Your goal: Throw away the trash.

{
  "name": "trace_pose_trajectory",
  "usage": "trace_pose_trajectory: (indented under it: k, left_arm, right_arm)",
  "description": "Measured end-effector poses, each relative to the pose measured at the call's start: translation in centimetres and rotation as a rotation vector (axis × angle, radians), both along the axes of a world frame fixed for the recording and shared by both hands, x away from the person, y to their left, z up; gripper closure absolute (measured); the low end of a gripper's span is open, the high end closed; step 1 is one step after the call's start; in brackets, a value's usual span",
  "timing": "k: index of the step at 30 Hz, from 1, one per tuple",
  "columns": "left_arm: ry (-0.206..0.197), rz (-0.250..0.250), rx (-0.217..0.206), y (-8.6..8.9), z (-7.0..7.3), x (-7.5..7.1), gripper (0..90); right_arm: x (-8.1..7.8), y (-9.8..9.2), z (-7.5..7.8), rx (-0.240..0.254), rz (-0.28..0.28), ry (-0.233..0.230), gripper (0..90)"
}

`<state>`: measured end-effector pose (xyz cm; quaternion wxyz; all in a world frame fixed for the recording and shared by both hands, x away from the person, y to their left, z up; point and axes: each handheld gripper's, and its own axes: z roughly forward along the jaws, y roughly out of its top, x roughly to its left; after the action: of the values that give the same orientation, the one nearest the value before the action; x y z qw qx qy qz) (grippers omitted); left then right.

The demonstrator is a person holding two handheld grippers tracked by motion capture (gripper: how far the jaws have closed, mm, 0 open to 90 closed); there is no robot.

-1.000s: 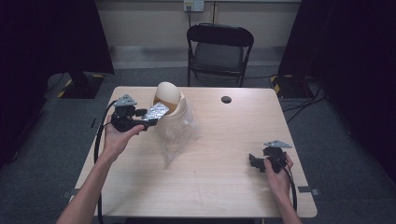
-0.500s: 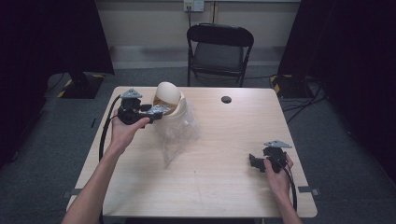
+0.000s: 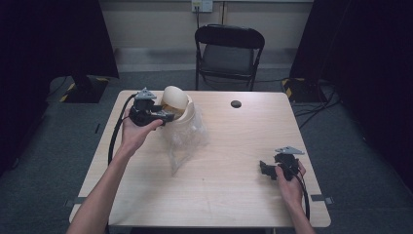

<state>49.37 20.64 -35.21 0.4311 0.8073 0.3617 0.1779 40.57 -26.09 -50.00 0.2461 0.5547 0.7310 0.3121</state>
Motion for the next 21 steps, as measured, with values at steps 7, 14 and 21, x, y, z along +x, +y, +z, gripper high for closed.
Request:
trace_pose_trajectory:
  k: [7, 14, 21]
  left_arm:
    - [0.027, 0.012, -0.026, -0.4, -0.6, 1.1, 34.1]
    - [0.034, 0.011, -0.014, -1.3, -0.6, 1.6, 33.9]
    - [0.028, -0.001, -0.039, -1.1, -0.7, 1.6, 27.0]
  right_arm:
    - [0.0, 0.0, 0.0, -0.001, 0.001, -0.001, 9.2]
    - [0.0, 0.0, 0.0, -0.002, 0.001, 0.0, 9.2]
    - [0.0, 0.0, 0.0, 0.0, 0.0, 0.0, 9.3]
